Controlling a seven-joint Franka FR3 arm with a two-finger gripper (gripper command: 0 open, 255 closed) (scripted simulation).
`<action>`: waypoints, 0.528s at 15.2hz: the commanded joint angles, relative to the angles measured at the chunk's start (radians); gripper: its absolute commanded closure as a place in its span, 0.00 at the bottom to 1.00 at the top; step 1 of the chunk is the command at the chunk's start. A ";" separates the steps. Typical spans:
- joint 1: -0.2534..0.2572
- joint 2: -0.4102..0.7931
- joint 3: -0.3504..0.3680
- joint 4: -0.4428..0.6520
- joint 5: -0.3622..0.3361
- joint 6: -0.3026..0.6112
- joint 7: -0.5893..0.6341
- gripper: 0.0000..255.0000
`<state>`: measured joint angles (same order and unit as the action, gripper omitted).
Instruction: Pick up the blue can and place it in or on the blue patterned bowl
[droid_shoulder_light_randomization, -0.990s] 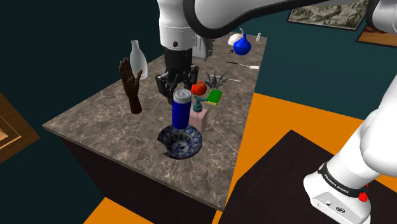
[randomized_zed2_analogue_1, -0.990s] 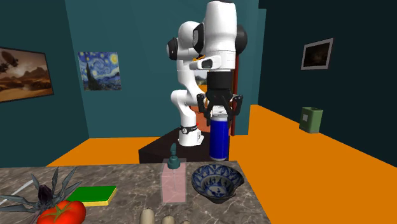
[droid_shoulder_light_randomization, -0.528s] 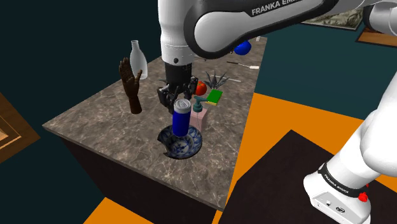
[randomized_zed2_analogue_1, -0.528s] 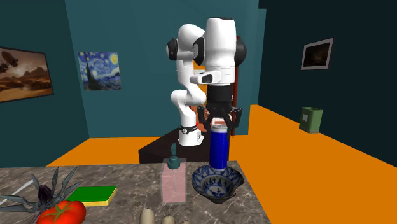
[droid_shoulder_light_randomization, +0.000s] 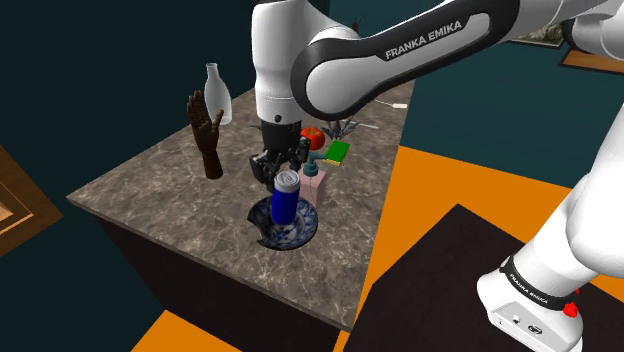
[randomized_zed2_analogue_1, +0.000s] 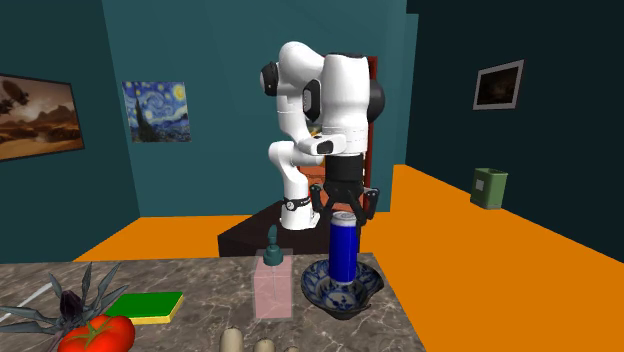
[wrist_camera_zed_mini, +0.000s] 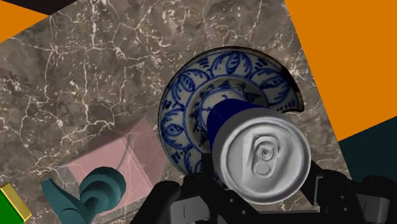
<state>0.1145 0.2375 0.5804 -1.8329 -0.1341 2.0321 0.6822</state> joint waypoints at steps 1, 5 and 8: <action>0.001 0.005 -0.001 0.001 -0.003 0.004 0.001 1.00; 0.001 0.005 -0.001 0.001 -0.003 0.004 0.001 1.00; 0.001 0.005 -0.001 0.001 -0.003 0.004 0.001 0.00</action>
<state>0.1156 0.2423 0.5795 -1.8322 -0.1372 2.0362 0.6836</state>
